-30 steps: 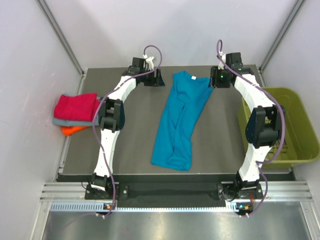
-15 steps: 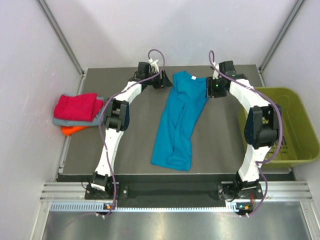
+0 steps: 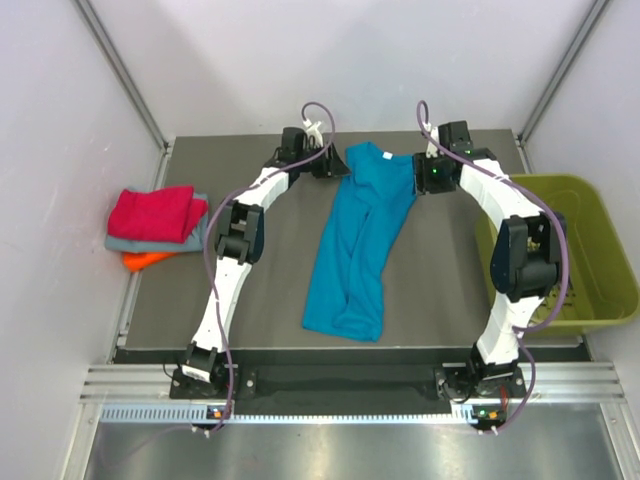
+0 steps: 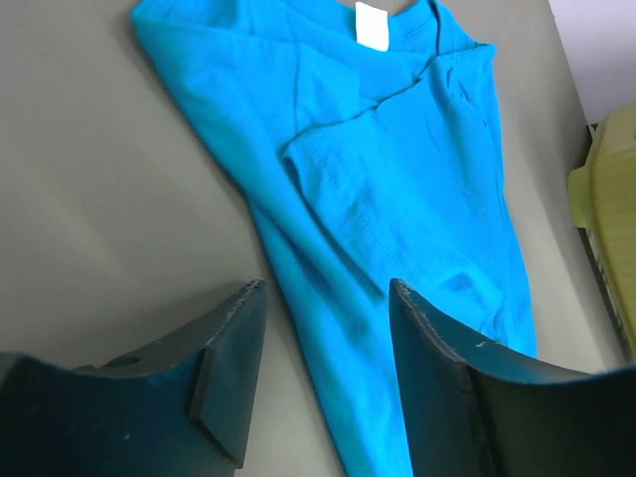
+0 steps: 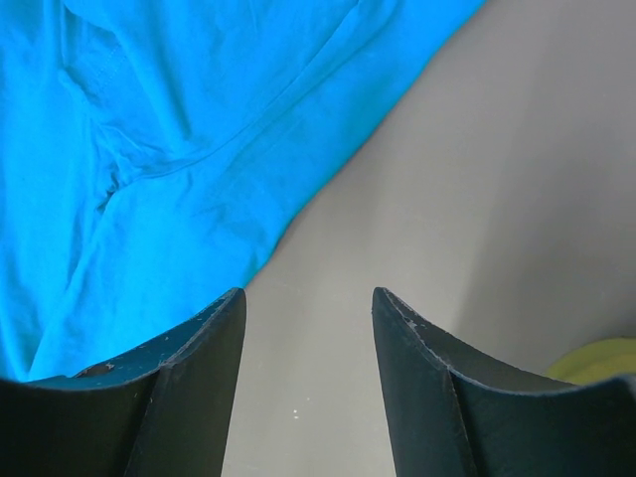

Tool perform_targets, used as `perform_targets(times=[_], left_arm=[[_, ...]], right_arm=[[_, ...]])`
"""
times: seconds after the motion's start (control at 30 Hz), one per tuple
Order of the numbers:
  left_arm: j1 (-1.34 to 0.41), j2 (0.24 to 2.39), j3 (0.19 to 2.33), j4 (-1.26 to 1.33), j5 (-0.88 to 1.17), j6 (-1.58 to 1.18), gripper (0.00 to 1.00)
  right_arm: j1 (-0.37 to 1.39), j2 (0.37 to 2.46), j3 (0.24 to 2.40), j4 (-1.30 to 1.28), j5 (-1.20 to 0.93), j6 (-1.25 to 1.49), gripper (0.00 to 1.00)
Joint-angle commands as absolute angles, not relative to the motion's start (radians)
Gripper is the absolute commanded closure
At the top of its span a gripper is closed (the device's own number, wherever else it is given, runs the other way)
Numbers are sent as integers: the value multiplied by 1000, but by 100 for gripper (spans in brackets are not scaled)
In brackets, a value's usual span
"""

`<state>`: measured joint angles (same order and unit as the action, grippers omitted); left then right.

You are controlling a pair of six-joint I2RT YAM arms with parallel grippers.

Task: Fold and stack the t-shirts
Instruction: Fold the tshirt

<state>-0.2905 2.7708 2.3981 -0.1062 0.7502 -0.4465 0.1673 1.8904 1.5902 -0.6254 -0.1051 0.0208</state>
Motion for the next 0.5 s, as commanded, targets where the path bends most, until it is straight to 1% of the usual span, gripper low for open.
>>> perform_targets(times=[0.0, 0.1, 0.13, 0.17, 0.2, 0.3, 0.37, 0.47], left_arm=[[-317, 2812, 2434, -61, 742, -436, 45], [-331, 2829, 2436, -58, 739, -436, 52], [-333, 2833, 2434, -57, 735, -437, 66], [-336, 2833, 2434, -55, 724, -442, 72], [-336, 2835, 2434, -51, 709, -443, 74], [-330, 2836, 2436, -51, 649, -431, 97], [-324, 2841, 2456, -49, 624, -419, 100], [-310, 2846, 2491, -57, 563, -385, 100]], right_arm=[[172, 1822, 1582, -611, -89, 9, 46], [169, 1827, 1591, -611, -84, 9, 46], [167, 1827, 1592, -611, -83, 8, 45], [167, 1832, 1597, -609, -80, 8, 45], [167, 1835, 1601, -607, -78, 8, 45], [167, 1842, 1611, -603, -75, 8, 45], [167, 1845, 1612, -603, -77, 8, 45], [169, 1850, 1615, -601, -74, 8, 45]])
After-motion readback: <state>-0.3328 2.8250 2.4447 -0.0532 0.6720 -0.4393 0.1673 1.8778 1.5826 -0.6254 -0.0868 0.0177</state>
